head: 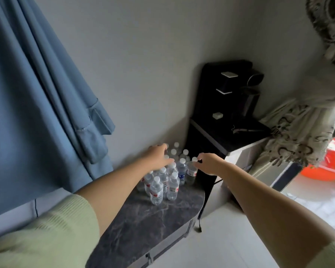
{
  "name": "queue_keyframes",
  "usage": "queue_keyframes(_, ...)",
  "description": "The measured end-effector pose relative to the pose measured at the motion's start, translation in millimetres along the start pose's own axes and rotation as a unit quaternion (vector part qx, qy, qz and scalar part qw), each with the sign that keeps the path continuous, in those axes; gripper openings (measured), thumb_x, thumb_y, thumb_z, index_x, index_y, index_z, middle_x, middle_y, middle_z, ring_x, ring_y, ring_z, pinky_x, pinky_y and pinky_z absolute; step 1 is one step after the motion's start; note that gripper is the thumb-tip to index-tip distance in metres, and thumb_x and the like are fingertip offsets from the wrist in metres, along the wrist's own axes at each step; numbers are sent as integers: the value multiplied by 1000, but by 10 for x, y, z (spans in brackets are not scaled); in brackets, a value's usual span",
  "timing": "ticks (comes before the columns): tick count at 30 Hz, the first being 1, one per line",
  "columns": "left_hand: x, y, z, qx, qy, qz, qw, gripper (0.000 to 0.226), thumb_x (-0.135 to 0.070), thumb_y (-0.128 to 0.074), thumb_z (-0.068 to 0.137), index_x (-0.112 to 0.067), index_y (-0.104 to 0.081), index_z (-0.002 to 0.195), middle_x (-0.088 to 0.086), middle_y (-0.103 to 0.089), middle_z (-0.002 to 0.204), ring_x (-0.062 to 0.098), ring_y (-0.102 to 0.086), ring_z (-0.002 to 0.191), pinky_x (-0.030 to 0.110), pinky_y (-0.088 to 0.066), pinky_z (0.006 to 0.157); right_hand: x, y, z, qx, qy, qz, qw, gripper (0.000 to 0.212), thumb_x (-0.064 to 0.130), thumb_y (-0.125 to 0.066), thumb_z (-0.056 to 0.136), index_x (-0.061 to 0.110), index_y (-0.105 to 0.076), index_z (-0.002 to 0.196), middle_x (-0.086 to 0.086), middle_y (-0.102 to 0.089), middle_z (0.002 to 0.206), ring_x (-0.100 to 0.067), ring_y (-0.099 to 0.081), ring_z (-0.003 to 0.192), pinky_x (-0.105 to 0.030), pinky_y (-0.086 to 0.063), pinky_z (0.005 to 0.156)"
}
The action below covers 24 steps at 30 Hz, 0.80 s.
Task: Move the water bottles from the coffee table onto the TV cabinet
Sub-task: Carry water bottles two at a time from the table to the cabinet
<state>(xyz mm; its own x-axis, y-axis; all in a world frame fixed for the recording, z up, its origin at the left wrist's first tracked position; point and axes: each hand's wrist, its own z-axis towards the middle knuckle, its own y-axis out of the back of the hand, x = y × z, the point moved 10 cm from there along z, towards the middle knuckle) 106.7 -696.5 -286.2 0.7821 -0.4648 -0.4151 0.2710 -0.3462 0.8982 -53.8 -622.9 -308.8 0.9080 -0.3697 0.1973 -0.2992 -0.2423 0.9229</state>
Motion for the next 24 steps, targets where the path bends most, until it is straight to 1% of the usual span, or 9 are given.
queue_keyframes(3, 62, 23, -132, -12, 24, -6, 1000, 60, -46, -59, 89, -13, -41, 136, 10, -49, 137, 28, -51, 118, 33, -43, 89, 125, 22, -99, 5, 30, -27, 999, 45, 38, -41, 100, 3, -54, 126, -16, -60, 124, -32, -57, 113, -36, -46, 93)
queue_keyframes(5, 138, 10, -216, -15, 38, -11, 999, 60, -48, -59, 89, -13, -42, 134, 11, -50, 134, 27, -53, 115, 37, -47, 92, 217, -13, -139, 12, 49, -45, 998, 47, 38, -41, 100, 3, -51, 129, -15, -59, 125, -31, -56, 114, -32, -44, 89)
queue_keyframes(7, 221, 34, -292, -18, 49, -16, 999, 60, -50, -59, 88, -15, -43, 134, 8, -50, 135, 26, -53, 116, 37, -47, 92, 339, -6, -165, 13, 65, -63, 996, 47, 38, -41, 100, 3, -51, 129, -15, -59, 126, -30, -56, 113, -30, -43, 86)
queue_keyframes(10, 386, 165, -399, -31, 61, -16, 998, 64, -51, -59, 88, -16, -39, 138, 7, -46, 140, 26, -51, 120, 39, -46, 96, 605, 44, -158, 7, 87, -70, 994, 46, 38, -41, 100, 3, -53, 128, -14, -60, 126, -29, -56, 114, -31, -43, 90)
queue_keyframes(13, 624, 303, -564, -37, 78, -19, 996, 66, -53, -59, 86, -15, -39, 137, 8, -46, 138, 27, -50, 119, 39, -45, 96, 923, -25, -121, 14, 109, -87, 990, 48, 41, -41, 100, 5, -54, 129, -13, -59, 130, -29, -56, 118, -34, -41, 97)
queue_keyframes(16, 1107, 445, -901, -59, 122, -14, 991, 65, -54, -60, 86, -15, -41, 135, 9, -49, 135, 28, -50, 119, 38, -44, 96, 1511, -192, -115, 23, 159, -111, 981, 50, 42, -38, 101, 4, -54, 130, -15, -58, 132, -29, -55, 120, -33, -40, 99)
queue_keyframes(19, 1675, 639, -1318, -92, 184, -36, 978, 58, -49, -63, 86, -14, -46, 129, 9, -54, 128, 30, -53, 116, 36, -44, 91, 2186, -312, -199, 29, 216, -96, 971, 50, 41, -41, 100, 6, -48, 136, -14, -54, 137, -29, -50, 126, -34, -36, 103)
queue_keyframes(21, 1977, 801, -1587, -112, 217, -54, 968, 52, -45, -64, 86, -13, -48, 124, 7, -56, 122, 29, -56, 110, 35, -45, 86, 2569, -368, -220, 26, 248, -87, 964, 52, 41, -44, 99, 9, -42, 140, -14, -51, 139, -30, -47, 128, -35, -35, 104)
queue_keyframes(24, 2391, 1015, -2090, -145, 277, -58, 948, 53, -48, -64, 85, -14, -48, 123, 7, -56, 122, 26, -56, 107, 35, -46, 87, 3187, -463, -333, 26, 315, -70, 946, 61, 39, -51, 96, 11, -31, 146, -17, -49, 139, -32, -48, 127, -39, -38, 104)
